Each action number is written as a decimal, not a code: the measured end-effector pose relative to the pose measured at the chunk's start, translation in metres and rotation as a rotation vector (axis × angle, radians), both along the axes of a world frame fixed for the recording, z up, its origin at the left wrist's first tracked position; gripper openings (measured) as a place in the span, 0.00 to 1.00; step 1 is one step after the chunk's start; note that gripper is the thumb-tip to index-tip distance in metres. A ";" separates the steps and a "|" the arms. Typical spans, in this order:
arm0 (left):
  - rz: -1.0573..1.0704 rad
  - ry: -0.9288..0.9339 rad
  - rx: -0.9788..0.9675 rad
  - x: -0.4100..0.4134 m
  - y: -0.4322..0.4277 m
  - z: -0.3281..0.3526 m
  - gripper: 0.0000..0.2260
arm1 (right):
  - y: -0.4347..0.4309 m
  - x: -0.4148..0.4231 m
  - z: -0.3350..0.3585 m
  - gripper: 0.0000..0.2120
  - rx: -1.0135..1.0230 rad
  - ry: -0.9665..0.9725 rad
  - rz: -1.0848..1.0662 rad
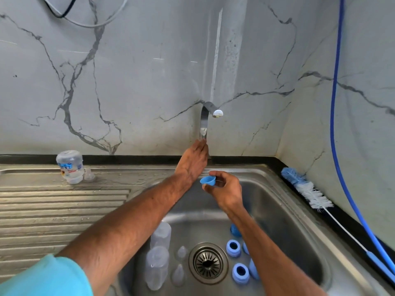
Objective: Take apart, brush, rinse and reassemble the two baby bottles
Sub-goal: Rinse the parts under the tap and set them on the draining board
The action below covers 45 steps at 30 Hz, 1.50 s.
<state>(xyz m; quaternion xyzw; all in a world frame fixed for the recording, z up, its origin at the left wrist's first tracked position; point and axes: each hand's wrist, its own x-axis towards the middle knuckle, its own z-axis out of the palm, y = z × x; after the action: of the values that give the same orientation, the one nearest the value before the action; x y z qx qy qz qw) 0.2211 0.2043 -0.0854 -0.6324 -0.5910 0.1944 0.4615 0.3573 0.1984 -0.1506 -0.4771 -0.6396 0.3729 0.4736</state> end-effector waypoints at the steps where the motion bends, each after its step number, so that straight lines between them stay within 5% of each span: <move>1: 0.018 -0.041 0.011 -0.002 -0.003 -0.004 0.25 | 0.000 0.001 0.000 0.21 -0.007 0.002 -0.001; 11: -0.129 -0.824 -0.159 -0.028 -0.021 -0.017 0.44 | -0.012 0.004 0.007 0.15 -0.035 -0.084 0.053; 16: -0.275 -1.552 -0.004 -0.016 -0.046 -0.043 0.26 | -0.019 0.003 0.015 0.03 0.018 -0.026 -0.007; 19: -0.248 -2.073 0.068 -0.003 -0.055 -0.056 0.13 | -0.025 0.003 0.011 0.07 -0.016 -0.134 0.010; 21: -0.339 -2.322 -0.027 0.007 -0.061 -0.060 0.14 | -0.024 0.003 0.011 0.10 -0.017 -0.109 -0.018; 30: -0.585 -2.294 -0.143 0.026 -0.065 -0.071 0.16 | -0.024 0.003 0.020 0.18 -0.278 0.132 -0.073; 39: -0.452 -2.336 0.007 0.029 -0.056 -0.075 0.13 | -0.023 0.003 0.026 0.05 -0.428 0.311 0.066; 45: -0.448 -2.377 0.020 0.040 -0.055 -0.081 0.17 | -0.025 0.000 0.028 0.14 -0.478 0.414 -0.029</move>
<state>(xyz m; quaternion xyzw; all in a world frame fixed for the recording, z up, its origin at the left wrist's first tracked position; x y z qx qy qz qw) 0.2615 0.1495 -0.1668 -0.5012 -0.5250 -0.5971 -0.3414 0.3569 0.1729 -0.1229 -0.4981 -0.4169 0.5950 0.4734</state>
